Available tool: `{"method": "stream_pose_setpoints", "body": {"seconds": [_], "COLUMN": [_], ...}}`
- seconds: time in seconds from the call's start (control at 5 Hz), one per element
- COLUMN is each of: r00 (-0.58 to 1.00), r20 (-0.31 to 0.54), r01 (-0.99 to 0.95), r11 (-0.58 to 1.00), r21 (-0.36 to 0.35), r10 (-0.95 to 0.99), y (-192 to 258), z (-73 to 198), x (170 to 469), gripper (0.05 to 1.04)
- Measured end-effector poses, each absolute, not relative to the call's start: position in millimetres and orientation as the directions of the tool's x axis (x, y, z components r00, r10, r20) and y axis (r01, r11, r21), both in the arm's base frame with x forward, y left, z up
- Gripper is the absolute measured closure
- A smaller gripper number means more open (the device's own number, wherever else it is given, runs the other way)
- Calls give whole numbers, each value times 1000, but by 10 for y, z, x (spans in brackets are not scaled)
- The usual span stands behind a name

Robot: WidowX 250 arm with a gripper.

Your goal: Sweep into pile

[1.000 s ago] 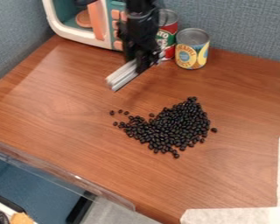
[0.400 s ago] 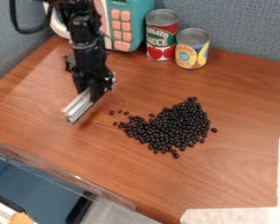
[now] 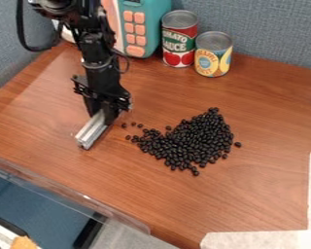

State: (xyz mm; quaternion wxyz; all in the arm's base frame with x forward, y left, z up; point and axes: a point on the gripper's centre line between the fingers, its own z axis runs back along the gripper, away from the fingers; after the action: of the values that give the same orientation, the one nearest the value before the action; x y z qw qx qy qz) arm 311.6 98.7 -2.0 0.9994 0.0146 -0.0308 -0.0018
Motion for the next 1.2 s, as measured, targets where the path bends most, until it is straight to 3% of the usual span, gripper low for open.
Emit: {"method": "stream_pose_setpoints", "body": {"seconds": [0.8,1.2], "r00": [996,994], "r20": [67,60], "r01": [66,91], "r11": [997,993], "r21": [-44,-69], "r10": [-63,-87], "y": [-181,-357], "z": [20,10], "x": [3369,3485], "gripper": [714,714]}}
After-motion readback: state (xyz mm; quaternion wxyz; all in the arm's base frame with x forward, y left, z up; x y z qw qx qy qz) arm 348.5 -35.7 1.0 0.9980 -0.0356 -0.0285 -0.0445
